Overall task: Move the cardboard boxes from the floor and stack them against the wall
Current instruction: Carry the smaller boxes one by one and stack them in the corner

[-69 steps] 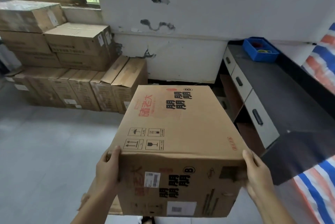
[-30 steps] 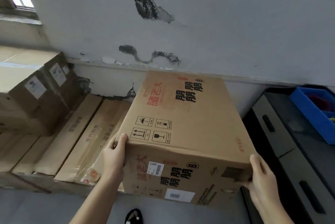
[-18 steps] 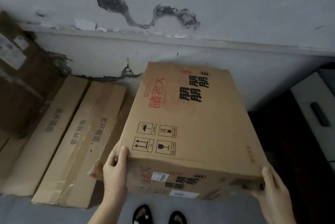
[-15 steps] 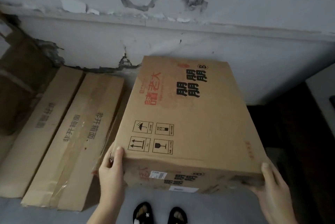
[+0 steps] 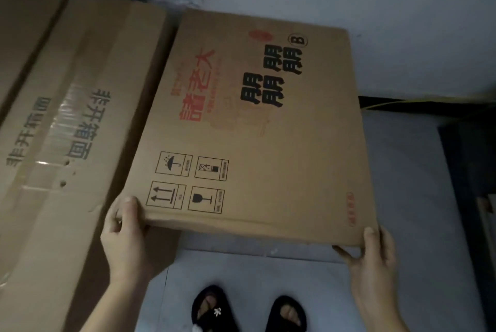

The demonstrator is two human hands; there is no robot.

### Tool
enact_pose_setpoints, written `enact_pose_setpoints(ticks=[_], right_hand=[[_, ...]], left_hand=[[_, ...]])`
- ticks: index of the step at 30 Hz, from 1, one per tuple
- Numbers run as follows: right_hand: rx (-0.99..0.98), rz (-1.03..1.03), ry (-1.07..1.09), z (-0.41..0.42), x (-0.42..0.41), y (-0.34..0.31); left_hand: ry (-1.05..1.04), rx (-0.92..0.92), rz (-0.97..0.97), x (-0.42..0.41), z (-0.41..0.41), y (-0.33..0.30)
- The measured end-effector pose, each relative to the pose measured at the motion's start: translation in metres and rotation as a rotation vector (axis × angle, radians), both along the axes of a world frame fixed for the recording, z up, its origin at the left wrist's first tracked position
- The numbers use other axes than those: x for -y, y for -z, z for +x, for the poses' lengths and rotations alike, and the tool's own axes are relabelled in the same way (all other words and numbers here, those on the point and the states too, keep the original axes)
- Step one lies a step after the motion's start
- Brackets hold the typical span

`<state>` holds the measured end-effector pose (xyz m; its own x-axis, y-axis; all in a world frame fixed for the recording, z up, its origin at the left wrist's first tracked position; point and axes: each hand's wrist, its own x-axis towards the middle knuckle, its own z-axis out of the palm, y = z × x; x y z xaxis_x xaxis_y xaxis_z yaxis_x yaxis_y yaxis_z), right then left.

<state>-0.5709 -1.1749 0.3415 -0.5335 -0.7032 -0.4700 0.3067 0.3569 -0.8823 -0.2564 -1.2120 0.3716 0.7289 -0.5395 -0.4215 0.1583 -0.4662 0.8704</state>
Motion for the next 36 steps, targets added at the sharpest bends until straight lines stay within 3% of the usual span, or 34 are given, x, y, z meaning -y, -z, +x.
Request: enact_pose_setpoints(ticks=[3,9,15,18,22,25,36], right_hand=[[-0.026,0.020,-0.097,0.003,-0.004,0.022],[-0.061,0.109,-0.243,0.008,-0.015,0.044],[-0.183,0.300,-0.347,-0.002,-0.013,0.041],[-0.240,0.413,-0.486,-0.004,-0.002,0.018],[-0.303,0.538,-0.707,0.004,0.013,-0.046],[-0.321,0.490,-0.830,0.015,0.014,-0.114],[-0.292,-0.073,-0.970,0.030,-0.066,-0.429]], left_hand=[[0.019,-0.013,0.111,-0.001,0.004,0.033],[-0.071,-0.243,0.342,0.004,0.011,0.075],[-0.054,-0.404,0.375,0.005,0.006,0.041],[0.014,-0.339,0.450,-0.002,0.005,0.016],[0.381,0.008,0.503,-0.016,-0.001,-0.044],[0.554,0.111,0.434,-0.031,-0.003,-0.102],[0.945,0.194,-0.042,-0.112,-0.023,-0.393]])
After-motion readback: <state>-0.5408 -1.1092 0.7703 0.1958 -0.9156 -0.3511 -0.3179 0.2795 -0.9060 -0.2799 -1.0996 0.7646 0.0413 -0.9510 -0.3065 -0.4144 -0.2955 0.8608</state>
